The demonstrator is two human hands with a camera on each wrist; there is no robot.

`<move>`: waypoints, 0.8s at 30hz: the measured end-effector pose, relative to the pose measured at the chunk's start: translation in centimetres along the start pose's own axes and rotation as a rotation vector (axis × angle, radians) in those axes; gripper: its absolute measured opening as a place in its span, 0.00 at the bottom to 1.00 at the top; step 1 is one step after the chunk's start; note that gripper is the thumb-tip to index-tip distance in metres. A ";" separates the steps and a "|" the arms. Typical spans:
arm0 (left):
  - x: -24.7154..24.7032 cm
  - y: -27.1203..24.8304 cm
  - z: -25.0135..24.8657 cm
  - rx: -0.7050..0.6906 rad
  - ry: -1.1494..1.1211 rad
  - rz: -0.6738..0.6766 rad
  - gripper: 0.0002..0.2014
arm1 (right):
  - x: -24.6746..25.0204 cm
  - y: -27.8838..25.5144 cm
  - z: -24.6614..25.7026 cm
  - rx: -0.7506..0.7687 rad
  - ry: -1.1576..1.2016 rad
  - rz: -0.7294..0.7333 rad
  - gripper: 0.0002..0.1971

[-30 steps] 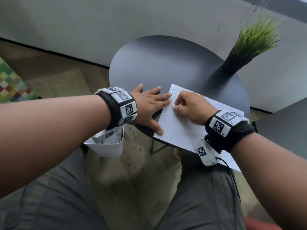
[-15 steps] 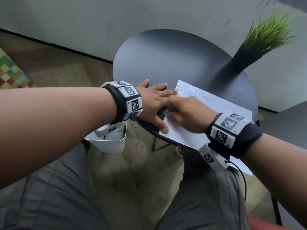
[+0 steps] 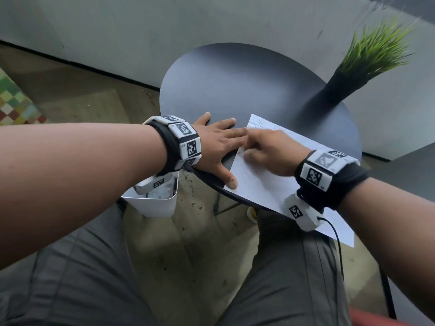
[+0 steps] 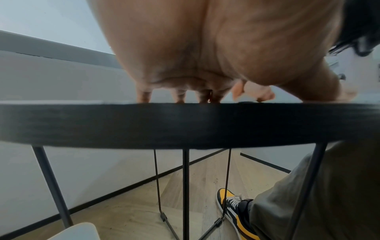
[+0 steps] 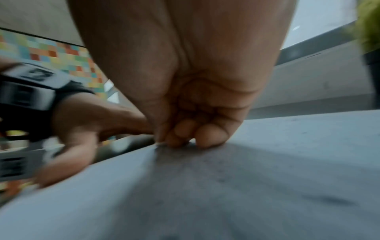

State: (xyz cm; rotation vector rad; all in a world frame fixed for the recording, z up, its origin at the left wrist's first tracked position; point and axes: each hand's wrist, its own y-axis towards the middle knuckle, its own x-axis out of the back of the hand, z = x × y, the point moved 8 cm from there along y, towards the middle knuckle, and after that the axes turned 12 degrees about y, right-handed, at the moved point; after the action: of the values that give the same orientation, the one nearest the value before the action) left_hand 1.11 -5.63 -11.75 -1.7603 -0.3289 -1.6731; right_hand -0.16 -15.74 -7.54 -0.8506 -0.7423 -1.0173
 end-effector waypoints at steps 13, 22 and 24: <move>0.1 -0.2 0.0 0.008 -0.010 0.014 0.63 | -1.1 -1.5 1.6 0.133 -0.095 -0.093 0.05; 0.3 -0.2 -0.1 0.019 0.011 0.037 0.63 | -0.8 -2.2 1.0 0.091 -0.068 -0.093 0.04; 0.4 -0.3 -0.3 0.022 0.031 0.039 0.63 | -3.0 -3.7 3.2 0.269 -0.016 0.086 0.03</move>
State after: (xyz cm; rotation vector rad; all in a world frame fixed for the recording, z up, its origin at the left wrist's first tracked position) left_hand 0.82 -5.72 -11.28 -1.7121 -0.2964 -1.6617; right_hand -5.08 -12.79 -7.61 -0.6524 -0.8280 -0.8130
